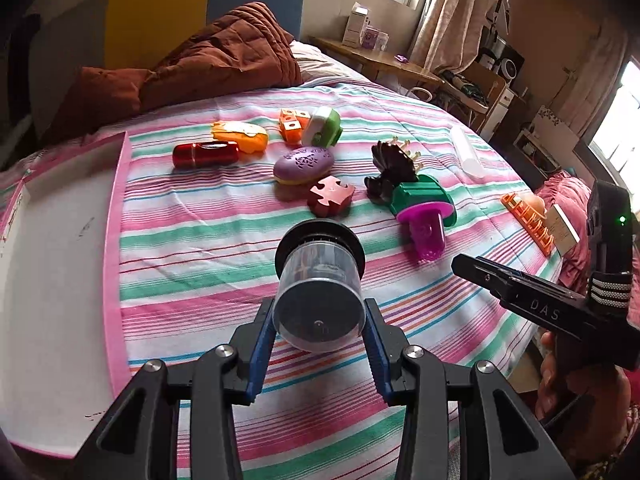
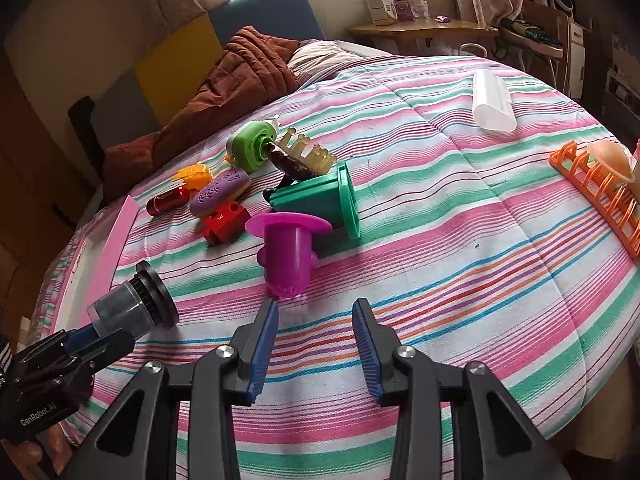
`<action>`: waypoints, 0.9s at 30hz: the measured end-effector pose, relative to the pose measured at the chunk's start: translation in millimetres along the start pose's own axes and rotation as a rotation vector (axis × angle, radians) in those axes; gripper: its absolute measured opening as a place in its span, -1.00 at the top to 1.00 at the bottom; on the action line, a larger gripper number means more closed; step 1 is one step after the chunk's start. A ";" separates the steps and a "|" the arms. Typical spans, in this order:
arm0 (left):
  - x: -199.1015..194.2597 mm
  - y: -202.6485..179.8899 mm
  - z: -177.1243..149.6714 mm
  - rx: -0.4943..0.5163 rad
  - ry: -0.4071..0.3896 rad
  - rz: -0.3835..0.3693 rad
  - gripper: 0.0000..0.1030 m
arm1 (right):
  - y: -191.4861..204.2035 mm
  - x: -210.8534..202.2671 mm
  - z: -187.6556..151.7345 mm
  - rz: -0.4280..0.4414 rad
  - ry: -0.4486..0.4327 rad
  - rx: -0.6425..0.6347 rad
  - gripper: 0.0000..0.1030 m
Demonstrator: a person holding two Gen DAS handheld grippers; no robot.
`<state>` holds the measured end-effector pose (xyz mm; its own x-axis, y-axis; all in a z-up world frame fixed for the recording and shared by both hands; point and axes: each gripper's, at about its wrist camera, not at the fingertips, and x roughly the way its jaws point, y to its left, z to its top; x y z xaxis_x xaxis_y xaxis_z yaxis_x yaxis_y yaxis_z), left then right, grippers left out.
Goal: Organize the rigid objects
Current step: 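Lift the cup with the left tool while the right tool reaches the magenta toy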
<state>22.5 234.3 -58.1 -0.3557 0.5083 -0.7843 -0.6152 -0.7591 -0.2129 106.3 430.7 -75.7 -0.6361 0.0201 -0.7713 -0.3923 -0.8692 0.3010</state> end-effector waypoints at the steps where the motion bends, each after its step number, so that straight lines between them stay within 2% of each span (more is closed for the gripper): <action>1: -1.2 2.6 1.6 -0.015 -0.008 0.001 0.18 | 1.7 0.5 0.5 0.002 0.000 -0.003 0.26; 6: -0.9 6.5 12.6 -0.019 -0.022 0.011 0.18 | 7.0 2.4 1.5 -0.002 0.002 -0.013 0.26; 12: 6.2 -2.3 16.4 0.033 -0.031 0.038 0.18 | 13.4 16.1 7.7 -0.016 0.014 -0.036 0.26; 15: 6.3 0.3 17.7 0.020 -0.040 0.031 0.18 | 17.9 30.1 10.6 -0.019 0.033 -0.047 0.25; 18: 6.1 2.7 15.5 0.005 -0.048 0.016 0.17 | 21.6 37.5 16.0 -0.009 0.008 -0.052 0.25; 20: 4.8 2.7 12.3 0.002 -0.050 0.014 0.17 | 23.7 40.2 19.8 -0.007 0.016 -0.058 0.42; 27: 2.9 4.5 -1.6 -0.016 -0.056 -0.001 0.15 | 26.0 12.7 19.6 0.054 0.069 -0.040 0.43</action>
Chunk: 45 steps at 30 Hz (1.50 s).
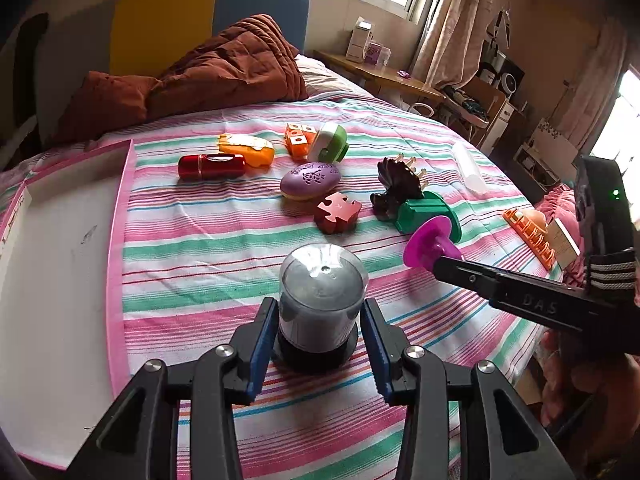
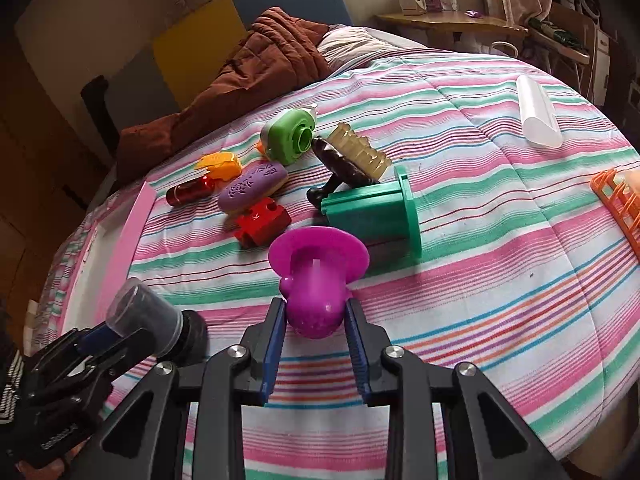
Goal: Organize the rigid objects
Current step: 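Lift the cup with the left tool while the right tool reaches the magenta toy, then grasp the magenta suction-cup toy with the right tool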
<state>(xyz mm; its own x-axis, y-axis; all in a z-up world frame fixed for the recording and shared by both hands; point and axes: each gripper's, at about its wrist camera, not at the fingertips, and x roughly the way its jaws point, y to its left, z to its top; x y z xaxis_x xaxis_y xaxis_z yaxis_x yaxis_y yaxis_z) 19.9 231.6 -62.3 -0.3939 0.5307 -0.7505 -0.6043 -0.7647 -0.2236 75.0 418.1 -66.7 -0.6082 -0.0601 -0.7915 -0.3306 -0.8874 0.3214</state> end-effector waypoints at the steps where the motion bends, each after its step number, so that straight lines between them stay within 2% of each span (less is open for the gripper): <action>1: 0.3 -0.5 -1.1 -0.003 -0.002 -0.001 0.15 | -0.4 -3.7 0.2 0.005 0.001 0.009 0.43; 5: 2.9 -1.9 -3.5 -0.003 0.001 -0.004 0.13 | 1.4 -12.5 5.5 0.015 -0.018 0.016 0.43; 8: 4.7 -1.1 -3.3 -0.004 0.002 -0.005 0.13 | 7.4 -5.6 9.5 -0.029 -0.023 -0.032 0.43; 14: 6.5 1.8 -3.0 -0.009 0.002 -0.005 0.13 | 8.8 1.7 12.9 -0.001 -0.034 -0.018 0.43; 17: 6.6 2.2 -2.8 -0.008 -0.007 -0.004 0.14 | 10.6 0.1 6.8 0.006 -0.014 -0.041 0.27; 20: 5.7 2.9 -3.2 -0.015 -0.019 -0.003 0.15 | 11.1 3.8 -5.6 -0.020 0.011 -0.076 0.23; 23: 5.0 2.5 -3.7 -0.012 -0.023 0.001 0.15 | 6.6 14.5 -15.9 -0.006 0.049 -0.057 0.22; 25: 4.2 2.7 -4.5 -0.009 -0.024 0.001 0.15 | 7.5 14.5 -20.1 -0.010 0.029 -0.077 0.22; 29: 3.4 4.7 -5.8 -0.017 -0.027 -0.003 0.15 | 13.3 9.0 -18.9 -0.029 0.064 -0.123 0.35; 31: 3.0 5.3 -7.5 -0.024 -0.031 -0.005 0.15 | 13.0 -3.1 -14.6 -0.014 0.041 -0.115 0.36; 33: 2.7 5.6 -8.1 -0.027 -0.034 -0.005 0.15 | 15.8 -12.4 -8.3 -0.040 0.022 -0.127 0.37; 34: 2.8 5.3 -8.7 -0.028 -0.034 -0.005 0.15 | 17.2 -14.6 -4.7 -0.044 0.024 -0.131 0.46; 39: 2.6 6.0 -10.5 -0.038 -0.031 -0.011 0.14 | 26.7 -6.5 6.6 -0.065 0.048 -0.175 0.46; 45: 3.4 7.5 -10.1 -0.051 -0.025 -0.017 0.13 | 26.1 1.6 -2.1 -0.075 0.052 -0.183 0.42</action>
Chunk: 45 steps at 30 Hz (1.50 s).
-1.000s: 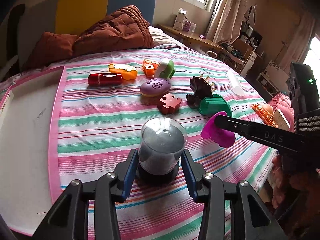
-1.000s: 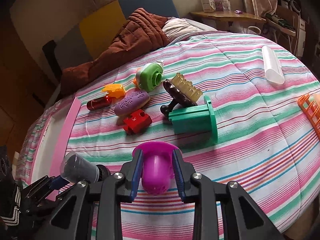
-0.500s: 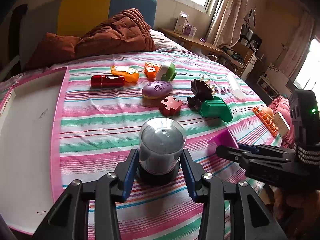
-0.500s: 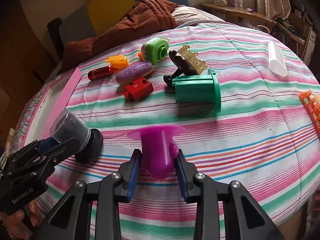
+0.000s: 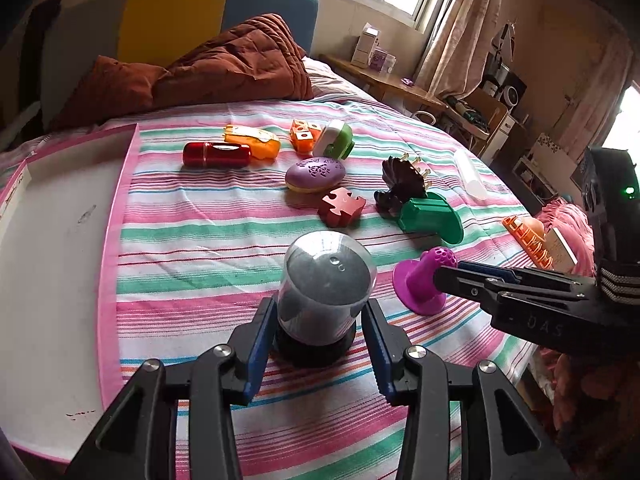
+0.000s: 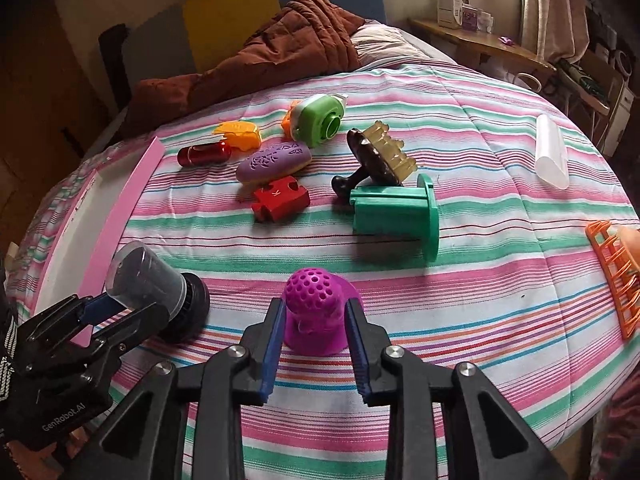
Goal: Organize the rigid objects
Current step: 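Grasp the magenta suction-cup toy with the right tool, then carry the held cup with the left tool toward the white tray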
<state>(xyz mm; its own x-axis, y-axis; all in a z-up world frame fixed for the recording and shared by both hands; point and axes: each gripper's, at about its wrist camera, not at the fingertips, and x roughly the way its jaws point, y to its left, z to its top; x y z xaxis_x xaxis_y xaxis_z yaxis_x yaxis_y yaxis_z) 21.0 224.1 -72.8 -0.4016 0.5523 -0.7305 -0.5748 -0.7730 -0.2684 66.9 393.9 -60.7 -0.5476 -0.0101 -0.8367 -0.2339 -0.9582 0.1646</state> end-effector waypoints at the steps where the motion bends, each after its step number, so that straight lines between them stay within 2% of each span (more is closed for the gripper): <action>1: -0.3 0.6 0.3 -0.007 -0.003 -0.002 0.13 | -1.7 0.2 -0.5 0.012 -0.010 0.010 0.39; 7: -0.4 2.5 3.9 -0.018 -0.008 0.004 0.03 | -2.3 9.1 0.2 0.007 -0.057 0.010 0.36; 10: 0.8 2.3 5.8 -0.014 -0.009 0.004 0.04 | -5.3 8.7 -0.5 0.021 -0.077 0.036 0.37; 11: 1.8 1.5 6.2 -0.009 -0.007 -0.001 0.13 | -6.1 7.2 -0.5 0.027 -0.082 0.043 0.38; 15: 1.9 -3.6 8.5 0.020 -0.012 0.008 0.16 | -8.7 1.7 -2.4 0.037 -0.096 0.074 0.40; 32: -42.6 33.2 36.3 -0.064 -0.099 -0.012 0.19 | 15.3 -8.4 0.6 0.061 -0.118 0.080 0.40; 34: -41.5 38.3 36.1 -0.062 -0.090 0.000 0.26 | 20.3 -7.5 2.9 0.062 -0.118 0.076 0.40; 35: -39.4 40.4 34.8 -0.062 -0.081 -0.002 0.48 | 22.5 -7.4 3.7 0.062 -0.119 0.074 0.40; 38: -27.4 41.2 29.9 -0.056 -0.036 0.007 0.52 | 26.9 -6.5 4.4 0.059 -0.117 0.067 0.40; 40: -16.7 39.9 28.3 -0.056 0.017 0.004 0.48 | 26.8 -6.1 3.7 0.058 -0.113 0.070 0.40; 41: -11.6 38.8 28.8 -0.055 0.044 0.008 0.37 | 25.6 -6.6 3.2 0.058 -0.112 0.075 0.40; 43: -7.5 36.7 32.6 -0.064 0.063 0.014 0.04 | 21.7 -8.0 2.7 0.059 -0.114 0.082 0.40; 44: -8.5 36.3 36.8 -0.077 0.056 0.020 -0.23 | 20.2 -8.5 2.3 0.058 -0.115 0.083 0.40; 45: -10.6 36.2 42.8 -0.094 0.045 0.024 -0.40 | 18.5 -8.7 1.9 0.058 -0.115 0.084 0.40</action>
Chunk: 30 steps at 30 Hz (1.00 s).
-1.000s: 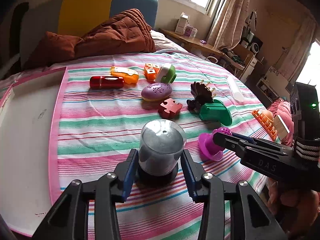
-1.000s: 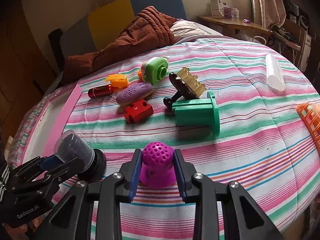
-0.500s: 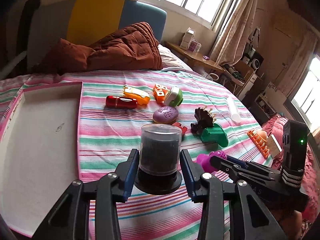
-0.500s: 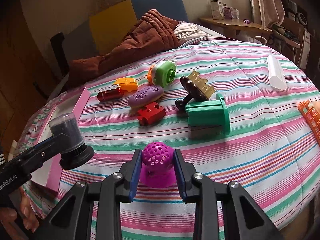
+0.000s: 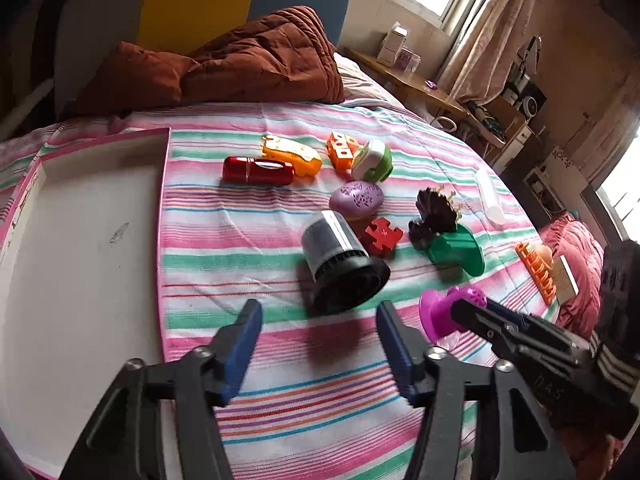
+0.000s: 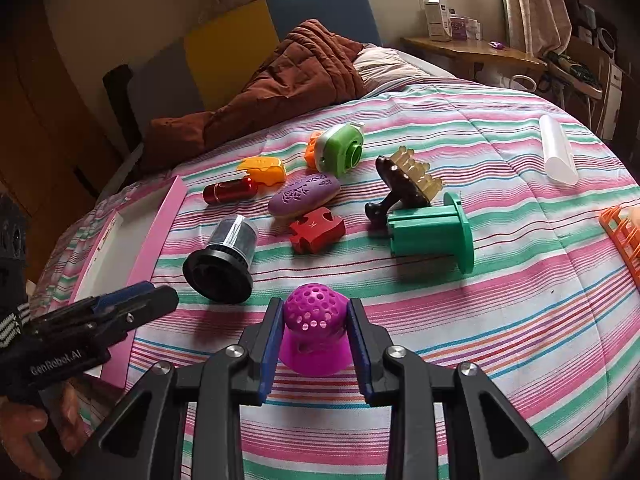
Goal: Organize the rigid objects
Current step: 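Carry the held cup with the left tool toward the white tray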
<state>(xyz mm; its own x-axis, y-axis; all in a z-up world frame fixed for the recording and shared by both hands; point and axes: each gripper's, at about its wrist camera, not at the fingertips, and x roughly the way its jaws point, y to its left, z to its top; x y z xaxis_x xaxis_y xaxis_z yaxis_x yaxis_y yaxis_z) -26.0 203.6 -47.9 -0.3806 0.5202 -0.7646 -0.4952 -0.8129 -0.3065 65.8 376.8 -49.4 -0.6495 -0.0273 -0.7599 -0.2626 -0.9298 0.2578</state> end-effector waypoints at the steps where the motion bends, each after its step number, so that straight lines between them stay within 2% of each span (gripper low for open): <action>1: -2.4 -0.6 6.5 -0.017 -0.011 -0.005 -0.47 | -2.3 -0.3 0.1 0.003 0.000 0.002 0.40; 3: -2.4 -3.6 22.8 -0.038 -0.013 -0.004 -0.79 | -7.1 -0.4 0.5 0.008 -0.002 0.012 0.40; 7: 20.2 -11.7 50.0 -0.085 0.053 -0.028 -0.77 | -18.2 0.4 2.4 0.008 -0.002 0.033 0.40; 10: 49.3 -20.6 60.2 -0.154 0.151 -0.083 -0.68 | -25.7 -1.2 2.8 0.002 -0.002 0.040 0.40; 12: 71.0 -24.4 62.7 -0.214 0.222 -0.094 -0.51 | -29.9 -1.9 1.9 0.005 0.000 0.046 0.40; 13: 80.6 -26.4 63.4 -0.239 0.253 -0.103 -0.49 | -31.7 -2.4 0.8 0.007 0.000 0.050 0.40; 15: 96.3 -23.1 63.3 -0.312 0.291 -0.110 -0.33 | -35.7 -3.8 -0.4 0.010 0.000 0.060 0.40; 17: 107.5 -18.0 62.4 -0.373 0.316 -0.117 -0.30 | -38.3 -4.2 -0.8 0.020 0.001 0.068 0.40; 18: 113.2 -16.4 62.5 -0.388 0.331 -0.119 -0.18 | -38.9 -4.7 -1.1 0.024 0.000 0.072 0.40; 20: 117.2 -15.1 63.0 -0.387 0.329 -0.110 -0.09 | -39.7 -4.4 -0.9 0.032 0.000 0.078 0.40; 22: 116.0 -17.7 65.2 -0.345 0.323 -0.108 0.16 | -39.7 -4.4 -1.0 0.038 -0.001 0.079 0.40; 26: 105.3 -16.2 61.8 -0.321 0.307 -0.154 0.16 | -39.8 -4.7 -1.0 0.036 -0.003 0.083 0.40; 30: 85.3 -16.2 59.0 -0.256 0.243 -0.171 0.16 | -39.1 -5.3 -0.5 0.030 -0.007 0.082 0.40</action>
<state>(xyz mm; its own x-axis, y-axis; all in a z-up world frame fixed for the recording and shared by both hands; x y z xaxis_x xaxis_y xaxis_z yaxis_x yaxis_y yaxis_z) -96.6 276.6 -74.6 -0.0980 0.6017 -0.7927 -0.3129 -0.7747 -0.5494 79.9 413.1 -55.7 -0.6628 -0.0518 -0.7470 -0.3004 -0.8954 0.3287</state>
